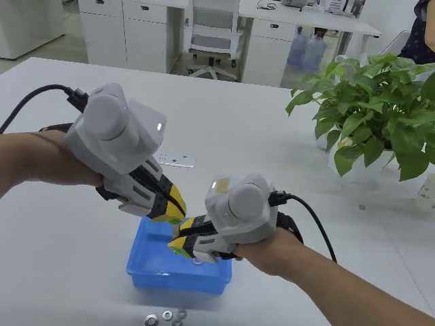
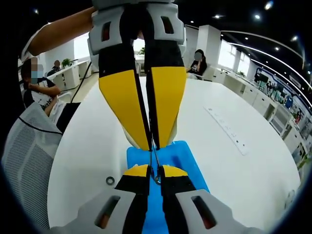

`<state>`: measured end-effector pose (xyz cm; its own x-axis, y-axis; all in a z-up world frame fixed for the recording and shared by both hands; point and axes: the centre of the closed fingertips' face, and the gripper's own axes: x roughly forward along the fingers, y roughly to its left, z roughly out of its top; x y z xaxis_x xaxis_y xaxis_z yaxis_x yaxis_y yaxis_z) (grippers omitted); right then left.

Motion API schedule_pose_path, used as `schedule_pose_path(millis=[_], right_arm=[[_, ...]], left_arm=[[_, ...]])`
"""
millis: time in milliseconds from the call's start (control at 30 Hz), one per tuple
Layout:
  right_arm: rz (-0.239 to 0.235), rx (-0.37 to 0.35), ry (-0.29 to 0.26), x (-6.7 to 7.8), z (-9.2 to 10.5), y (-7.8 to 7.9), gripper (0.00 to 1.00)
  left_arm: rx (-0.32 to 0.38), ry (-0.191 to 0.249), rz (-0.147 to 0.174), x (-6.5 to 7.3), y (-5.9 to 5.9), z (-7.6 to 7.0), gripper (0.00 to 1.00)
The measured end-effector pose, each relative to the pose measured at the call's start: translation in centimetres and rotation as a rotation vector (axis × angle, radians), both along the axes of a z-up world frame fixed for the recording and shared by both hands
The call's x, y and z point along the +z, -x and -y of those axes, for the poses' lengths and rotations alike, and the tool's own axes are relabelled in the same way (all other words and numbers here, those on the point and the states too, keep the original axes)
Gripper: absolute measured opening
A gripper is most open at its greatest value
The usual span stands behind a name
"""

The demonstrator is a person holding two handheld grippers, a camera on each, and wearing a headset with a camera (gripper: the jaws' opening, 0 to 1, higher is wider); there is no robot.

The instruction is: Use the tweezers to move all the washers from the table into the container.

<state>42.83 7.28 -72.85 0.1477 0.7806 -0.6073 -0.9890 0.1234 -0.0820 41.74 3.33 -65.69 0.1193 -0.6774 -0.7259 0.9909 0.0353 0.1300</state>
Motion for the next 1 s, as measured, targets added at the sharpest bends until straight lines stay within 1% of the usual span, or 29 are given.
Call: schedule_pose_path(millis=[167,367,467,567,700,1000], right_arm=[[-0.006,0.006,0.006,-1.1,0.0,-0.5,0.09],[-0.013,0.026,0.028,-2.6,0.0,-0.8,0.09],[-0.018,0.032,0.034,-3.0,0.0,-0.9,0.09],[-0.021,0.047,0.036,-3.3,-0.1,-0.8,0.10],[-0.022,0.052,0.045,-3.8,-0.1,-0.9,0.10],[-0.023,0.065,0.069,-4.6,0.0,-0.7,0.10]], left_arm=[[0.008,0.001,-0.003,-1.1,-0.6,0.0,0.05],[0.033,0.001,-0.019,-2.4,-1.0,-0.1,0.05],[0.041,0.000,-0.023,-2.9,-1.2,-0.2,0.05],[0.043,0.002,-0.028,-3.1,-1.2,-0.3,0.05],[0.048,0.003,-0.026,-3.7,-1.3,-0.3,0.05],[0.046,-0.008,-0.033,-4.5,-1.1,-0.3,0.05]])
